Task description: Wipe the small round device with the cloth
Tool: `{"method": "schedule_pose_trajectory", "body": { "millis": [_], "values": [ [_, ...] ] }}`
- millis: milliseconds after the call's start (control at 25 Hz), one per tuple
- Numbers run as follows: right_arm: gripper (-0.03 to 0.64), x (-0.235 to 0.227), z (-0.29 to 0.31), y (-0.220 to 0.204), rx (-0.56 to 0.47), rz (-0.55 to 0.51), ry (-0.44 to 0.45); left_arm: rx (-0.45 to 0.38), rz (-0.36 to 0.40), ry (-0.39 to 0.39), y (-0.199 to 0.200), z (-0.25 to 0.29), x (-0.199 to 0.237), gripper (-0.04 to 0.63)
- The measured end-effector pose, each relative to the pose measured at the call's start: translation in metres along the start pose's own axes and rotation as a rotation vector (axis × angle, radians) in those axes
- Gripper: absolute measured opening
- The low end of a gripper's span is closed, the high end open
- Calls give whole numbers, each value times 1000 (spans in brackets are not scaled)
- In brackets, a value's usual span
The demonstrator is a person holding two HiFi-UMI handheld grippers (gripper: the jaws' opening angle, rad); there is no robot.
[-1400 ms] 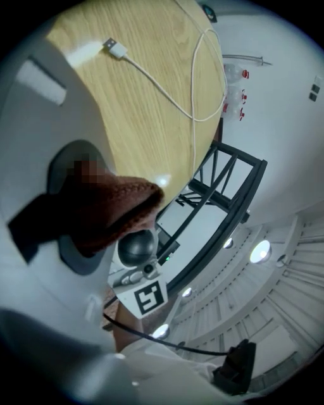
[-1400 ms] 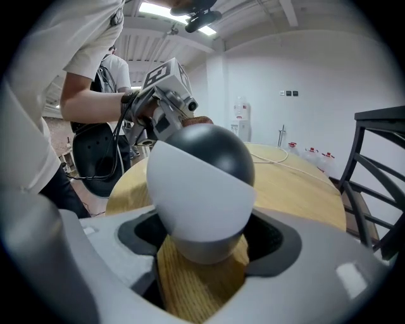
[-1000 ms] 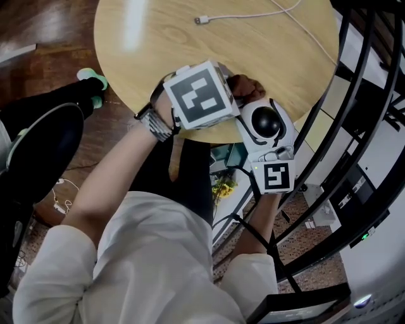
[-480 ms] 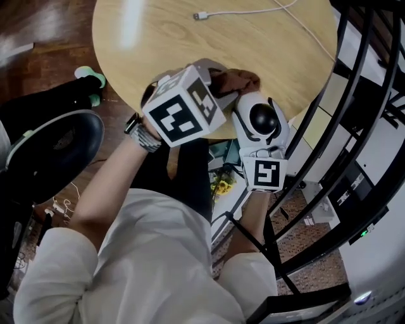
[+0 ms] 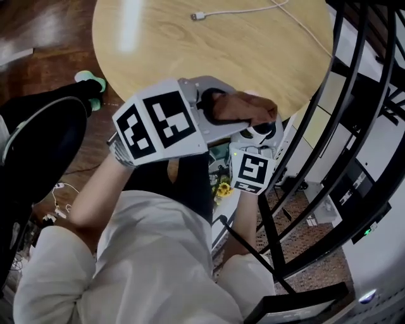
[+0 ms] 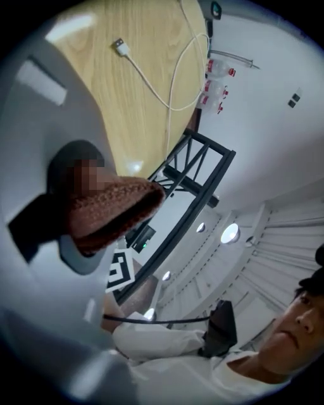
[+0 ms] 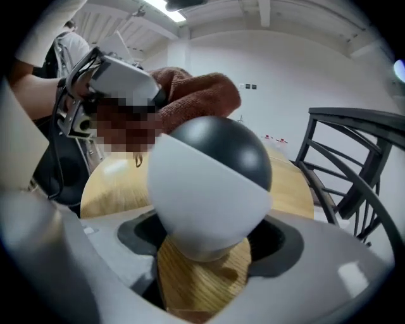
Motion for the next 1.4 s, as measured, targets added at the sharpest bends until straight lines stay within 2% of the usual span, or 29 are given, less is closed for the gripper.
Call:
{"method": "schedule_pose_trajectory", "body": {
  "millis": [320,440,560,720,920,1040,1400],
  "values": [
    [375,1,-9,-2,59,-400,235,68,-28,26,-10,12,5,123],
    [374,0,-9,-2,65,-480,287,77,-47,19,-14,16,5,123],
    [371,1,-8,-2,64,-483,298,84,-84,-6,-17,17,7,123],
    [365,3,-7,0,53,-456,287,119,-111,31,-22,17,20,121],
    [365,4,-7,-1,53,-436,274,217,-69,62,-40,26,28,121],
    [365,4,-6,2,46,-421,268,248,-68,84,-44,29,33,121],
    [364,4,-6,-1,72,-373,240,417,-60,155,-59,42,52,121]
  ]
}}
Point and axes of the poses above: the fingertips, and each gripper's own axes: z forward along the fingers, x to its left, y out of its top, the point moved 3 cm from there along -z, backward along the fingers, and after that the axes turned 2 degrees about y, right-handed, at the moved point
